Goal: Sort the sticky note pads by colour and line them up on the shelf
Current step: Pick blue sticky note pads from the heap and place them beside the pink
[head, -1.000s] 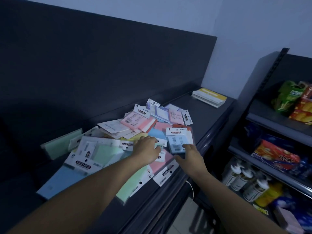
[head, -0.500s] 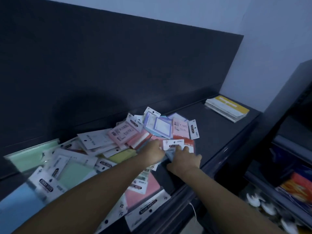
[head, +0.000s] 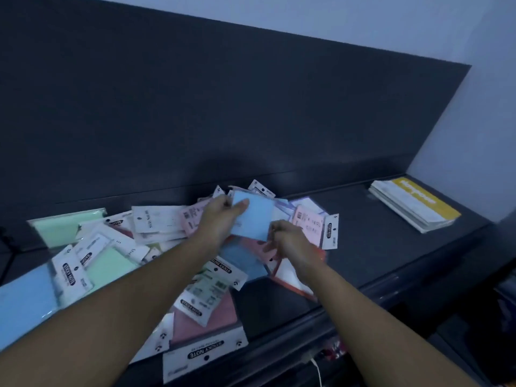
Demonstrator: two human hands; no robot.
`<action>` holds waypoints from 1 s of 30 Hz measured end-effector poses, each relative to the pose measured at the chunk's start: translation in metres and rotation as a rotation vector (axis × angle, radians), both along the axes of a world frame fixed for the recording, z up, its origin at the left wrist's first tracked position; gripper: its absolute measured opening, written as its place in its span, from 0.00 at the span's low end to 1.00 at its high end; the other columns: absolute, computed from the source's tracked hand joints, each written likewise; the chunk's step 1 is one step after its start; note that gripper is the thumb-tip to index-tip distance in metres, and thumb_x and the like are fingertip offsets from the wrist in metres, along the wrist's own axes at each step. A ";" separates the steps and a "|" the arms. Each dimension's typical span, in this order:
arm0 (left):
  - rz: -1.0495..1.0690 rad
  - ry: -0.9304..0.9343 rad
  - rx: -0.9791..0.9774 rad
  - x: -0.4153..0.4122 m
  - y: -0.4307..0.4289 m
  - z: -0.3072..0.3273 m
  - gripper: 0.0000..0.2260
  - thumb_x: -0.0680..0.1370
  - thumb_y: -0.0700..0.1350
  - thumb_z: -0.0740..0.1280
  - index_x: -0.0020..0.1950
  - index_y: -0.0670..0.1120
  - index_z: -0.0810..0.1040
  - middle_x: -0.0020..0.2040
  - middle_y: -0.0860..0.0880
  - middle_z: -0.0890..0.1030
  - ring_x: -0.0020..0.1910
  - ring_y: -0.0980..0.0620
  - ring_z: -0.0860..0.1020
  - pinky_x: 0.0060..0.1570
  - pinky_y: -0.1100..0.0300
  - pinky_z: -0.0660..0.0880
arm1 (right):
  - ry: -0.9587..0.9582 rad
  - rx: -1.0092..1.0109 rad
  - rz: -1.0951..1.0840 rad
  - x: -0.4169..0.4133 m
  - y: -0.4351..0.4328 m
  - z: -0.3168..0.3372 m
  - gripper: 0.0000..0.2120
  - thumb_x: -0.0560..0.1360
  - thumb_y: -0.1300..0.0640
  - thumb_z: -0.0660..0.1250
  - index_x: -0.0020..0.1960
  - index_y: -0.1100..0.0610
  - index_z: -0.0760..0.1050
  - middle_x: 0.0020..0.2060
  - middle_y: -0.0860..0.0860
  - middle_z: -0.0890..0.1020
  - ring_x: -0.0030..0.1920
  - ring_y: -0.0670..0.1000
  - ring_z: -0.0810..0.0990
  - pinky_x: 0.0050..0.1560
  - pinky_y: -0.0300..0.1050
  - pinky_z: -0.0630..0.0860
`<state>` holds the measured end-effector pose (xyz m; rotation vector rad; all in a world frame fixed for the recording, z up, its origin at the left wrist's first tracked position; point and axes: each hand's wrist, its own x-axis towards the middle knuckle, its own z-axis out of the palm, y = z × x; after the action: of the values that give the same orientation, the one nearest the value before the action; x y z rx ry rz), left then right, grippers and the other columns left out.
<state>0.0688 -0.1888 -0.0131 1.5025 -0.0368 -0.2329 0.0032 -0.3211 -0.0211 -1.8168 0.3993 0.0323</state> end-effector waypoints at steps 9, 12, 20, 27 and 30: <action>0.342 -0.079 0.008 -0.008 0.079 0.001 0.06 0.80 0.43 0.62 0.43 0.50 0.72 0.41 0.48 0.80 0.36 0.51 0.79 0.35 0.57 0.79 | 0.255 -1.264 0.327 0.001 0.039 -0.049 0.28 0.77 0.39 0.55 0.65 0.60 0.69 0.61 0.57 0.69 0.62 0.57 0.67 0.59 0.49 0.65; 0.323 -0.042 0.030 -0.019 0.095 -0.001 0.04 0.79 0.44 0.63 0.44 0.49 0.73 0.47 0.42 0.81 0.43 0.44 0.80 0.47 0.48 0.77 | 0.330 -1.136 0.249 0.006 0.043 -0.054 0.34 0.75 0.34 0.55 0.68 0.59 0.67 0.63 0.57 0.66 0.64 0.57 0.64 0.61 0.50 0.63; 0.336 -0.013 0.027 -0.050 0.128 -0.008 0.03 0.79 0.41 0.63 0.46 0.47 0.74 0.38 0.49 0.79 0.32 0.53 0.75 0.21 0.70 0.70 | 0.263 -0.426 -0.324 0.017 0.049 -0.047 0.23 0.72 0.49 0.67 0.60 0.62 0.73 0.58 0.59 0.76 0.57 0.59 0.74 0.59 0.50 0.72; 0.337 -0.008 0.062 -0.071 0.159 -0.016 0.03 0.79 0.42 0.63 0.46 0.48 0.74 0.39 0.50 0.78 0.34 0.54 0.75 0.25 0.68 0.71 | -0.021 0.210 -0.507 0.009 0.066 -0.020 0.03 0.73 0.63 0.66 0.43 0.62 0.72 0.34 0.55 0.75 0.31 0.53 0.74 0.23 0.37 0.72; 0.330 -0.001 0.058 -0.081 0.161 -0.017 0.05 0.79 0.42 0.62 0.44 0.49 0.73 0.38 0.50 0.78 0.34 0.54 0.75 0.26 0.67 0.70 | -0.165 0.167 -0.517 -0.010 0.067 -0.016 0.08 0.74 0.60 0.64 0.39 0.58 0.67 0.33 0.53 0.73 0.32 0.52 0.73 0.30 0.42 0.70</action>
<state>-0.0118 -0.0278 -0.0297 1.5415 0.2177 0.0326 -0.0069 -0.2542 -0.0373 -1.4955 0.7142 -0.4273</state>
